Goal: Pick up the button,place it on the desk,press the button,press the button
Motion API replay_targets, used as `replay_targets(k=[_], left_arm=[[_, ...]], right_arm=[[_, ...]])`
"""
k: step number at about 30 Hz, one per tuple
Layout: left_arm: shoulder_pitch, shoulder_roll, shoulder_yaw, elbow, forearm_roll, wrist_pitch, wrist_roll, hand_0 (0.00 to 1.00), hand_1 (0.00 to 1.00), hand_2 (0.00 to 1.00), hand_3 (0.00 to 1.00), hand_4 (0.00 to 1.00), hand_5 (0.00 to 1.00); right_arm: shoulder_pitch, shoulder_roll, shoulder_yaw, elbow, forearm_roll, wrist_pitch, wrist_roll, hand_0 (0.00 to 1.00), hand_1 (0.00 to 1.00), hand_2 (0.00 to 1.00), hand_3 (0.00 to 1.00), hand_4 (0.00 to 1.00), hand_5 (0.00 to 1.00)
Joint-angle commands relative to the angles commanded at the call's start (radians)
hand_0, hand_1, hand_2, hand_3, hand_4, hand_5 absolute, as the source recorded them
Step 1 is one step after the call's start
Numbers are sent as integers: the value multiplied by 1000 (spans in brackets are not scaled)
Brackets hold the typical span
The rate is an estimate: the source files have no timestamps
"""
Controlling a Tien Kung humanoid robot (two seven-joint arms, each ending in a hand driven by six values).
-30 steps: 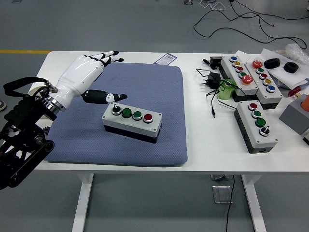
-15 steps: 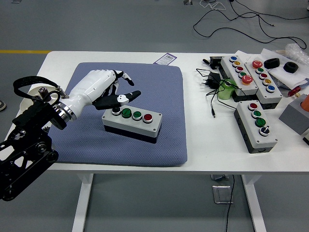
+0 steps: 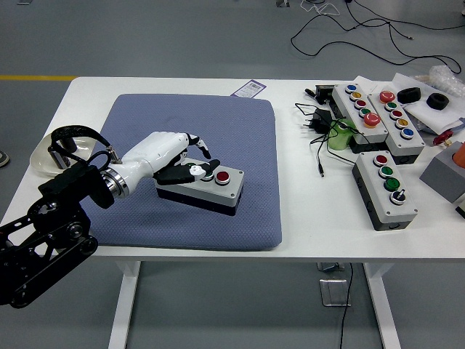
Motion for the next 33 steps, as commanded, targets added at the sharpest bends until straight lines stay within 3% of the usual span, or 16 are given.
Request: replay_targets(k=[25,33], left_arm=[[-28,-35,79,103,3,-24,25,2,2,2,626,685,997],[-31,-33,84,104,9,-31,26,2,2,2,627,685,996]], right_arm=[[3,-1,-9,0,8,1,0,672,649,695,639,322,188],[4,-1,-9,0,9,1,0,672,649,695,639,321,188]])
